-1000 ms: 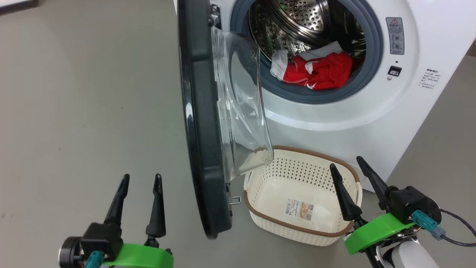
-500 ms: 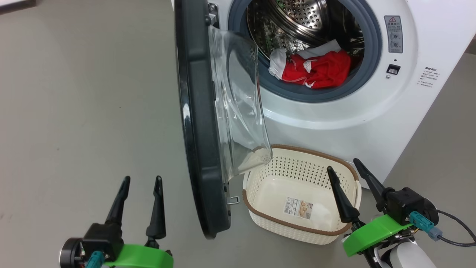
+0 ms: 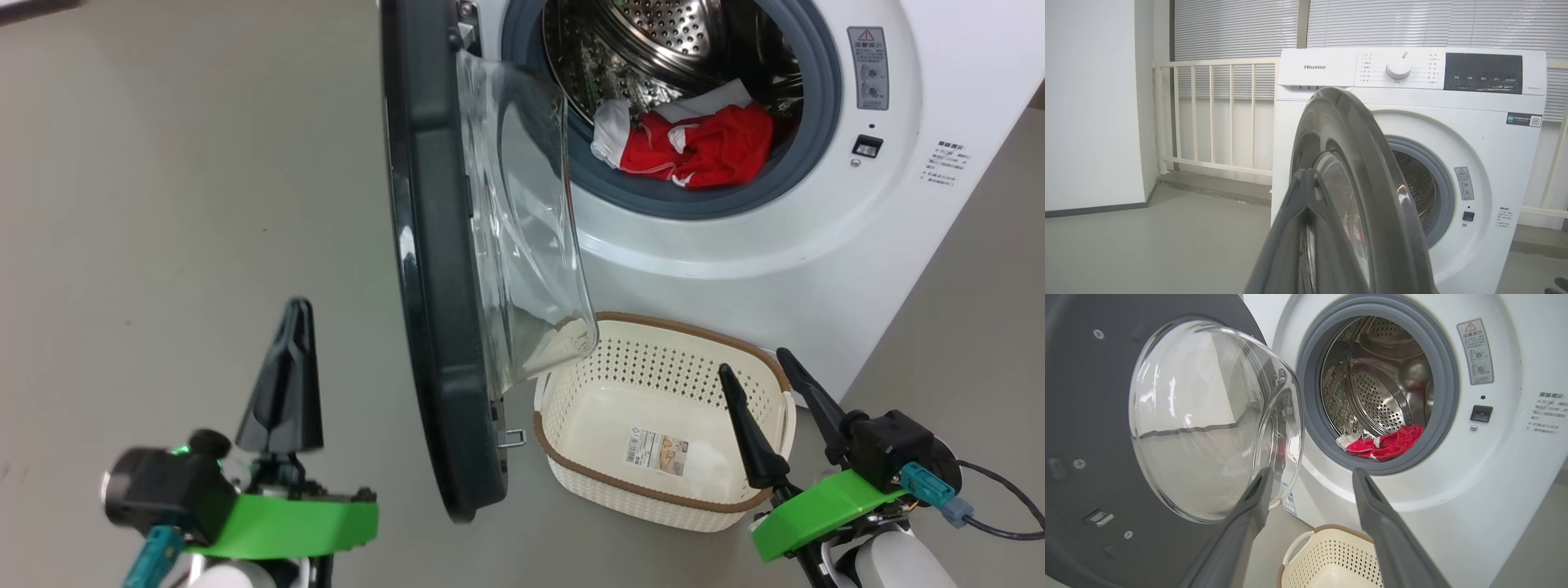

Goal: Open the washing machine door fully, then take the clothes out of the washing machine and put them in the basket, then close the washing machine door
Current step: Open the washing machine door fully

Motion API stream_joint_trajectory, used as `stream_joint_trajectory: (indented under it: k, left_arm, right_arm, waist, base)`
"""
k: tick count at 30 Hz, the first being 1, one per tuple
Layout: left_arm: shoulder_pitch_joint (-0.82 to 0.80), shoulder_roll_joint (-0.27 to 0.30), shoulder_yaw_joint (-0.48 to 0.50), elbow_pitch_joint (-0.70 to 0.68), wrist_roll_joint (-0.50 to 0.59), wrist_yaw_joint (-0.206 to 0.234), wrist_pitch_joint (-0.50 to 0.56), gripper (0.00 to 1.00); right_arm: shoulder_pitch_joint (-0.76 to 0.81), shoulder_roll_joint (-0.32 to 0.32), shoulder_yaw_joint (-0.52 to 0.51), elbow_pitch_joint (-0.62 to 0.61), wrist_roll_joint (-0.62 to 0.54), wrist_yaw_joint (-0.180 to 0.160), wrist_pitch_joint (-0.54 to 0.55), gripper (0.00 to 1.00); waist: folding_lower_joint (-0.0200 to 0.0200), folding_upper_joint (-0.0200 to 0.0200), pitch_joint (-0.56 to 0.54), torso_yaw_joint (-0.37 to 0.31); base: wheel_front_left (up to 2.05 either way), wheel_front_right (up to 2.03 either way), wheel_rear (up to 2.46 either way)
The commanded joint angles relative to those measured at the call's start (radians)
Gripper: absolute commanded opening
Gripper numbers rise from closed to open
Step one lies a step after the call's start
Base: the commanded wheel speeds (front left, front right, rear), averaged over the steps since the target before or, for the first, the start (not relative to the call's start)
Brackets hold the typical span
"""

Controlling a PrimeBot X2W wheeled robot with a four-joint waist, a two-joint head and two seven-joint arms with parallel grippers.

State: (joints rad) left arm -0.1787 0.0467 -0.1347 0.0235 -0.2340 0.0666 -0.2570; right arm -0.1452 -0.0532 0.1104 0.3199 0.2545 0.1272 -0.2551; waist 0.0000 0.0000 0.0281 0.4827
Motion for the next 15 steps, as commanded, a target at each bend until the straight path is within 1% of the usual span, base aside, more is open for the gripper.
stream_joint_trajectory:
  k: [1,4,8,11,15]
  left_arm:
    - [-0.054,0.007,0.037,-0.065,-0.008,-0.01,-0.005,0.0]
    - [-0.077,0.006,0.027,-0.144,0.003,-0.017,-0.005,0.0]
    - [-0.1,0.005,-0.022,-0.211,0.008,-0.042,-0.005,0.0]
    - [-0.112,0.005,-0.078,-0.231,0.012,-0.057,-0.002,0.0]
    - [-0.121,0.004,-0.158,-0.235,-0.001,-0.073,0.03,0.0]
  right_arm:
    - [-0.031,0.003,0.027,-0.024,0.013,0.003,-0.007,1.0]
    - [-0.035,0.003,0.034,-0.024,0.022,0.003,-0.007,1.0]
    - [-0.039,0.003,0.036,-0.024,0.029,0.003,-0.007,1.0]
    - [-0.041,0.003,0.037,-0.023,0.029,0.003,-0.007,1.0]
    - [-0.045,0.003,0.037,-0.023,0.027,0.003,-0.007,1.0]
  waist:
    - [0.0,0.0,0.001,-0.002]
    - [0.0,0.0,0.002,-0.006]
    - [0.0,0.0,0.006,-0.01]
    - [0.0,0.0,0.009,-0.013]
    - [0.0,0.0,0.014,-0.018]
  base:
    - [0.0,0.0,0.0]
    - [0.0,0.0,0.0]
    - [0.0,0.0,0.0]
    - [0.0,0.0,0.0]
    - [0.0,0.0,0.0]
